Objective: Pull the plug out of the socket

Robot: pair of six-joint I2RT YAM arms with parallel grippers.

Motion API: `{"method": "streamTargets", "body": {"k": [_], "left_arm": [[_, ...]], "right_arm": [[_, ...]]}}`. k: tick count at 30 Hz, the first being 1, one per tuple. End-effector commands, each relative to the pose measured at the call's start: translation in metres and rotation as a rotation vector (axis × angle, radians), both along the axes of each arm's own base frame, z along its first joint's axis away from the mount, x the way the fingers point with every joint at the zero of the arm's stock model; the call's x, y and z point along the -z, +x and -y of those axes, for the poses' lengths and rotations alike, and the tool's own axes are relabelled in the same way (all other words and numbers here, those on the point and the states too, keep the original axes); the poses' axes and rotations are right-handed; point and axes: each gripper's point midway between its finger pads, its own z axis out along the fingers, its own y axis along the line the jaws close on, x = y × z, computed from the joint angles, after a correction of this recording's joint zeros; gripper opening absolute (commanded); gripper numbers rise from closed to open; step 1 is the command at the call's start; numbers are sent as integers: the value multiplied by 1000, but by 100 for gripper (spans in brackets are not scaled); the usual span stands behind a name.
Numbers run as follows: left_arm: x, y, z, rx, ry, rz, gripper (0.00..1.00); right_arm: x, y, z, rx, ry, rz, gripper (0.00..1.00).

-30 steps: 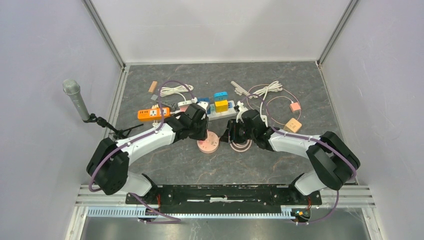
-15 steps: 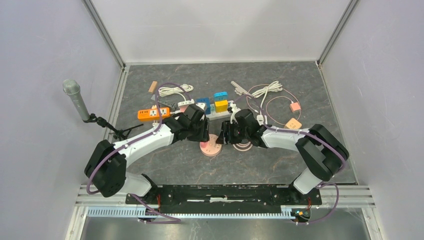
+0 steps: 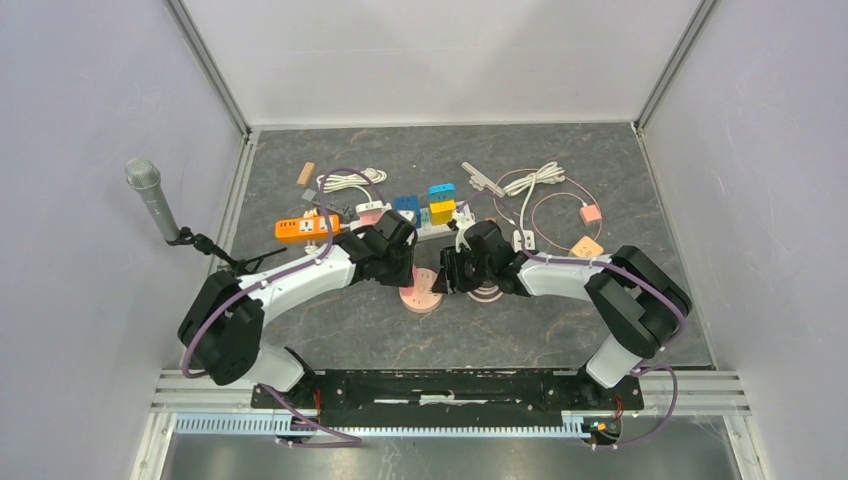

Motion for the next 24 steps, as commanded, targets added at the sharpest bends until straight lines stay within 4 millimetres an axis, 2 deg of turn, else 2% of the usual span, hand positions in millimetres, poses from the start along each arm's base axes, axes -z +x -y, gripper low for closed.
{"method": "streamTargets", "body": {"k": [1, 3, 4, 12, 19, 24], "left_arm": [[-17, 7, 8, -26, -26, 7, 18], [-21, 6, 12, -13, -41, 3, 5], [-22, 5, 13, -4, -47, -2, 2], [-29, 4, 14, -6, -56, -4, 2], [-31, 8, 3, -89, -26, 14, 2], [-37, 12, 5, -130, -48, 22, 2]], "right_arm": [[23, -2, 18, -5, -135, 26, 50], [29, -5, 21, -11, -164, 27, 49], [32, -6, 24, -9, -185, 24, 49], [61, -24, 49, -8, -335, 16, 46], [65, -26, 61, -4, -422, 71, 43], [67, -27, 65, -13, -462, 92, 42]]}}
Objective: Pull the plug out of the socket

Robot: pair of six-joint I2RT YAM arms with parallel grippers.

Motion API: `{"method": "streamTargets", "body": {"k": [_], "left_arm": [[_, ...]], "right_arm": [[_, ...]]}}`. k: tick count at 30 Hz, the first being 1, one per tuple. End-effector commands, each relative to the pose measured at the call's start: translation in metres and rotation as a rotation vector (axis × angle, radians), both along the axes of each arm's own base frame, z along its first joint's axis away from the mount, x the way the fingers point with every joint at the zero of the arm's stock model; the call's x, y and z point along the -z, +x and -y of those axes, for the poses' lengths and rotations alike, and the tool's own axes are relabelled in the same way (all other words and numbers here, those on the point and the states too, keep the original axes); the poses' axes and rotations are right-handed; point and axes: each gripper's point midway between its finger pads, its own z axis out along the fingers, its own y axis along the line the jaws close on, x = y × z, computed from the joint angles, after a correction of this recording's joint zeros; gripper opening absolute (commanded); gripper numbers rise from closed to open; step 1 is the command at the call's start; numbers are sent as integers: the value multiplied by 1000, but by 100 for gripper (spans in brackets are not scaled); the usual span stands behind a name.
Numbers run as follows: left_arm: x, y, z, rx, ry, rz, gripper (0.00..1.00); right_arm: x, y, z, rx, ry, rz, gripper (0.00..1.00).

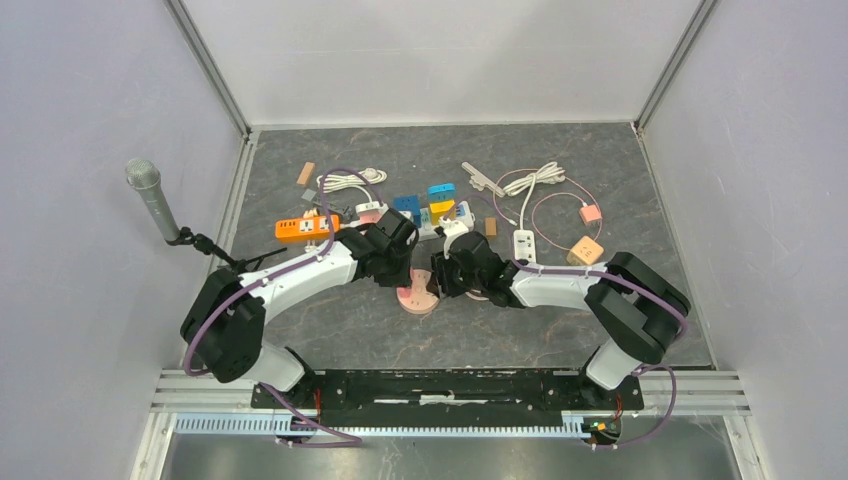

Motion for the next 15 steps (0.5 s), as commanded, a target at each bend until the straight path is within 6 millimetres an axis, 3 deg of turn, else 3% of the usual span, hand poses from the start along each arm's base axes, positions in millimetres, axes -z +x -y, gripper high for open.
{"method": "streamTargets", "body": {"k": [1, 8, 10, 13, 15], "left_arm": [[-38, 19, 9, -90, -75, 87, 2], [-32, 16, -13, -155, -17, 122, 2], [-31, 12, -8, -134, -40, 99, 2], [-36, 6, 15, -49, -145, 70, 2], [-35, 7, 15, -65, -146, 69, 2]], "right_arm": [[71, -31, 78, 24, -383, -98, 42], [75, -32, 86, 46, -421, -107, 42], [75, -31, 85, 47, -421, -107, 41], [72, -30, 82, 38, -403, -97, 41], [68, -32, 73, -4, -353, -85, 41]]}}
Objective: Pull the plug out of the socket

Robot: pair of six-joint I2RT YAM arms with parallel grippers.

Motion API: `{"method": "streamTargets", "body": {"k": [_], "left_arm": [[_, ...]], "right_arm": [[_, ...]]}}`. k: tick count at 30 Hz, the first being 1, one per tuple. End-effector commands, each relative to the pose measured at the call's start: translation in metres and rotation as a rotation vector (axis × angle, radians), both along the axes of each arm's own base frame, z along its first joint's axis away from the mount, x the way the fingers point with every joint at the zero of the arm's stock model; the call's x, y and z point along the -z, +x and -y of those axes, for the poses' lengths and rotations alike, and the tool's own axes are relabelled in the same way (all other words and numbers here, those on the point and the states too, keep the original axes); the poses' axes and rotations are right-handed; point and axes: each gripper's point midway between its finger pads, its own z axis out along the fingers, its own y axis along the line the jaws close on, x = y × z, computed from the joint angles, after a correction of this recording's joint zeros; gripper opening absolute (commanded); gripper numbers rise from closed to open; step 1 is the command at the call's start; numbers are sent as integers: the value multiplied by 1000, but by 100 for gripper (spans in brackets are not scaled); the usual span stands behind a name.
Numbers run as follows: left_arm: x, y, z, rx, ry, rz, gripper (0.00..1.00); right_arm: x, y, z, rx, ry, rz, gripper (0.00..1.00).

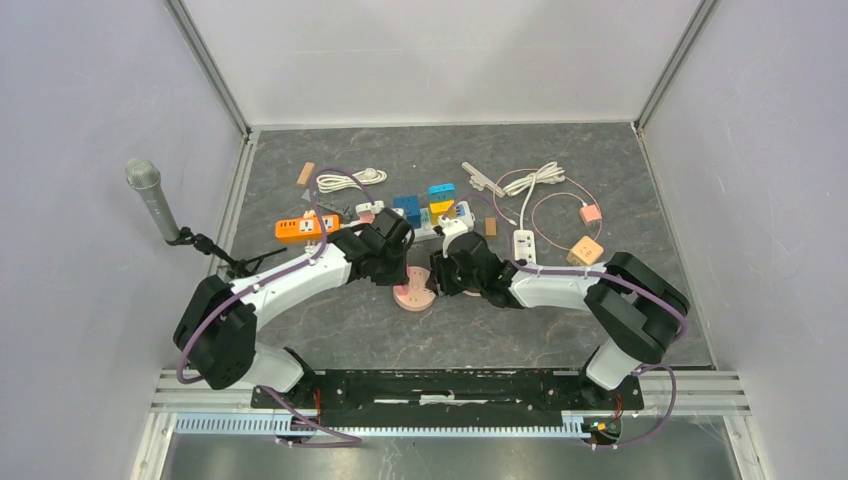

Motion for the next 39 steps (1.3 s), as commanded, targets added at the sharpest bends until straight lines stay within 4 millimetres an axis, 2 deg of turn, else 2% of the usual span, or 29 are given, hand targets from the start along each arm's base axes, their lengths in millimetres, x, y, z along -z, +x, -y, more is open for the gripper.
{"method": "streamTargets", "body": {"k": [1, 4, 7, 13, 17, 21, 25, 28, 32, 35, 39], "left_arm": [[-22, 7, 13, -20, -97, 50, 2], [-9, 8, 3, -68, -27, 22, 2], [0, 10, 6, -79, -11, -13, 2], [12, 9, 4, -99, 51, -73, 2], [-2, 10, -1, -70, 60, -34, 2], [-22, 8, 13, 64, -28, 25, 2], [-22, 6, 12, 112, -30, 47, 2], [-17, 9, 8, 51, -14, 40, 2], [-7, 13, -2, -154, 4, 11, 2], [-11, 14, 3, -167, -28, 11, 2], [-34, 12, 24, 9, -159, 89, 2]], "right_arm": [[68, -41, 70, -40, -308, -130, 41], [58, -43, 49, -129, -221, -107, 42], [54, -45, 39, -185, -211, -91, 43], [63, -48, 40, -191, -260, -125, 43], [75, -55, 53, -170, -315, -169, 43], [81, -62, 61, -191, -322, -169, 44], [81, -62, 59, -205, -308, -158, 44], [80, -60, 56, -203, -312, -159, 44], [81, -56, 56, -185, -320, -158, 45], [83, -57, 58, -182, -326, -156, 45], [86, -57, 61, -185, -336, -147, 45]]}}
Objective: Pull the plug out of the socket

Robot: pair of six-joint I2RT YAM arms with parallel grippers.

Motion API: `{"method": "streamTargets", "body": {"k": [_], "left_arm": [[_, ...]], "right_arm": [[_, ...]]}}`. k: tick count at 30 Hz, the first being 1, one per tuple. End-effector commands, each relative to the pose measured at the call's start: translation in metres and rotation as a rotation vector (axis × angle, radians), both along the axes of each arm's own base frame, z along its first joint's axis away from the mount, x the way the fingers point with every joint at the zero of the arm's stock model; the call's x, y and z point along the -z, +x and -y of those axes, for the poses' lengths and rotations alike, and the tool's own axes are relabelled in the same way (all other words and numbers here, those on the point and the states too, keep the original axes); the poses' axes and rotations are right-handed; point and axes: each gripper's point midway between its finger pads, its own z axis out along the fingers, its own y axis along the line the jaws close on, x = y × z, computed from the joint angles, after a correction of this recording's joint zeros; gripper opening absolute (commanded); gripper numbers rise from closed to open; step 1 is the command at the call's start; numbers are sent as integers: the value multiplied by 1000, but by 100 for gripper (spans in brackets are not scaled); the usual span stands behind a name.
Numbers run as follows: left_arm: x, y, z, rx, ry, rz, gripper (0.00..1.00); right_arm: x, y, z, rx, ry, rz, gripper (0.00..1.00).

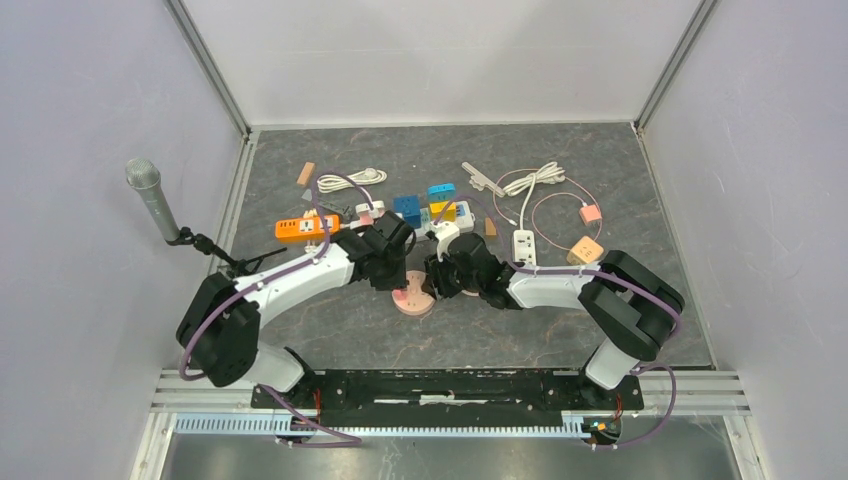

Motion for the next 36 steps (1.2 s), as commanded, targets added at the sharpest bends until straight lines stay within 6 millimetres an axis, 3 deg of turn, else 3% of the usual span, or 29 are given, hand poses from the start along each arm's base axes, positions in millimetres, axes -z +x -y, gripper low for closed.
{"method": "streamTargets", "body": {"k": [1, 7, 12, 16, 21, 25, 31, 36], "left_arm": [[-44, 16, 30, 104, -197, 167, 2], [-41, 12, 21, 210, -128, 186, 2], [-34, 11, 10, -9, -97, 93, 2], [-32, 9, 19, -34, -157, 71, 2], [-57, 9, 41, 162, -268, 164, 2], [-71, 9, 45, 224, -296, 209, 2], [-60, 11, 30, 157, -220, 186, 2], [-49, 14, 6, 75, -97, 173, 2]], "right_arm": [[85, -50, 75, -26, -360, -178, 45], [88, -52, 78, -28, -371, -185, 45], [90, -52, 79, -48, -384, -173, 45], [86, -50, 79, -87, -387, -133, 47], [93, -55, 82, -113, -421, -142, 48], [97, -53, 92, -94, -474, -123, 47], [105, -58, 105, -105, -543, -122, 48], [100, -59, 100, -98, -517, -127, 48]]}}
